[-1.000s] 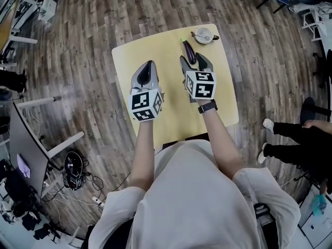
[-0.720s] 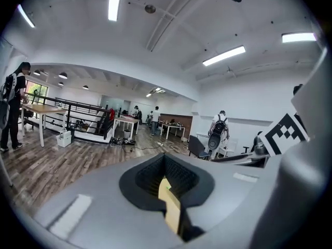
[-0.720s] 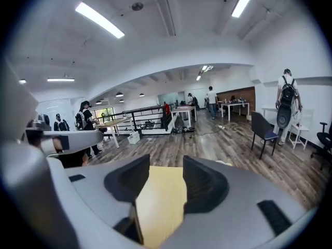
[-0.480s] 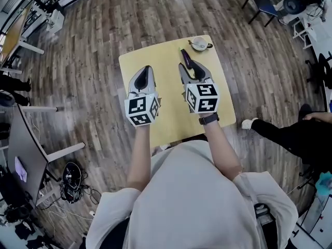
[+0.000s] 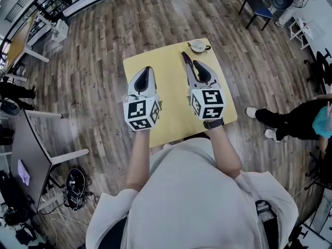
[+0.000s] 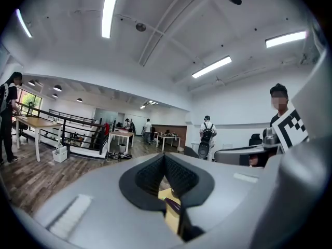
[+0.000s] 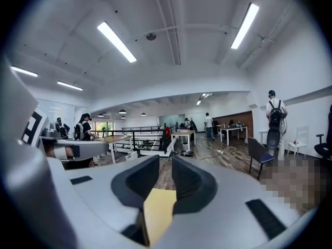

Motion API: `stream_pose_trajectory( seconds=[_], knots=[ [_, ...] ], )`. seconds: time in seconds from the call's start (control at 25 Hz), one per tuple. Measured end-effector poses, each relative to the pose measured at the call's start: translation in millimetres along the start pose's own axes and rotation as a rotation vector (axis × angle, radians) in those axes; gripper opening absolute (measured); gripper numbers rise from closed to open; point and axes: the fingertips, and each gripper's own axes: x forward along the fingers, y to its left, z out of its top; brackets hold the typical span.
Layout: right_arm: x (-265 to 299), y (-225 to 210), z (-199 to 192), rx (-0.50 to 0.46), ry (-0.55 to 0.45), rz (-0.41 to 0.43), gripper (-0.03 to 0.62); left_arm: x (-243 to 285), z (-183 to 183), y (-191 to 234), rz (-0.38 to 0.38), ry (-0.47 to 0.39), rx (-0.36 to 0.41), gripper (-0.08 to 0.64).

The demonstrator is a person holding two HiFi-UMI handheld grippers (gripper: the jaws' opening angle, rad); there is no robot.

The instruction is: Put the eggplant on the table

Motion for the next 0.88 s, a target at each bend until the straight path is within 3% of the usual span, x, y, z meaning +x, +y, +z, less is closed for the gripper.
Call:
stream_pose_trajectory(
  seconds=[0.36, 0.88],
  knots=[
    [-19, 5, 17, 0.067, -0.054, 0.037, 0.011, -19, 23, -12, -0.012, -0.060, 0.022, 0.011],
    [-37, 3, 12, -0.023, -0.045, -0.007, 0.011, -21, 16, -28, -0.045, -0.071, 0.024, 0.011]
  ],
)
